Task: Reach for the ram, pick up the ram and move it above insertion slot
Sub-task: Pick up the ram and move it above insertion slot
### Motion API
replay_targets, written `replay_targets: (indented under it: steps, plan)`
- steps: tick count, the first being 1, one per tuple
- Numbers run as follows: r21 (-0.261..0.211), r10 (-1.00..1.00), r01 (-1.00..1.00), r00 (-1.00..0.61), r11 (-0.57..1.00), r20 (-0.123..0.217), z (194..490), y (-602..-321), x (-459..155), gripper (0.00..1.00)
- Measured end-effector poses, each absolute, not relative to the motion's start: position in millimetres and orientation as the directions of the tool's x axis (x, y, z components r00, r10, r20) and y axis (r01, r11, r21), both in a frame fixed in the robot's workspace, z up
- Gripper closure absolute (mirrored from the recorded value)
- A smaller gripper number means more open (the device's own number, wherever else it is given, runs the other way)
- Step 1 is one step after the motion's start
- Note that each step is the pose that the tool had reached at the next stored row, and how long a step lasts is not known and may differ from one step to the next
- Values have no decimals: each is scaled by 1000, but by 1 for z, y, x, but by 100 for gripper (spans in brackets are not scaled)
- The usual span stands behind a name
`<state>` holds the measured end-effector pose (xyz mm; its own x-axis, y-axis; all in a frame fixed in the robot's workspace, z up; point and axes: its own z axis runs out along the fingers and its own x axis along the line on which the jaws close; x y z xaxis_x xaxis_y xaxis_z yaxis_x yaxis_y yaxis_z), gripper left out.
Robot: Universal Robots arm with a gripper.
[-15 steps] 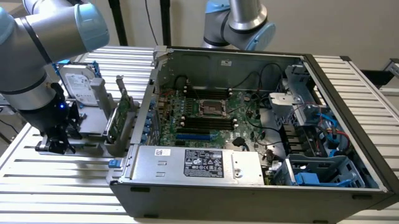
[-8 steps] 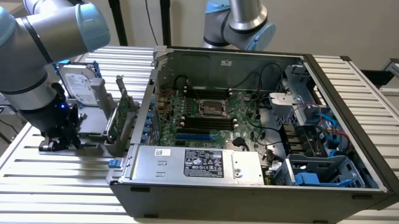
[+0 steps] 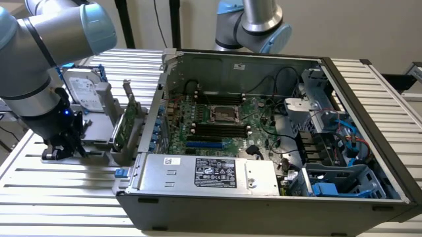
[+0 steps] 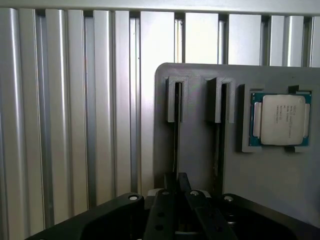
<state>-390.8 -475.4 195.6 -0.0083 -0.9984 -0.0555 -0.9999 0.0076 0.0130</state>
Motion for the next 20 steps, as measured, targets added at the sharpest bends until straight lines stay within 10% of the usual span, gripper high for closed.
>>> replay_targets:
  steps: [20]
  plan:
    - [18, -998, -1000, -9, 8, -56, 219, -475, -391, 86]
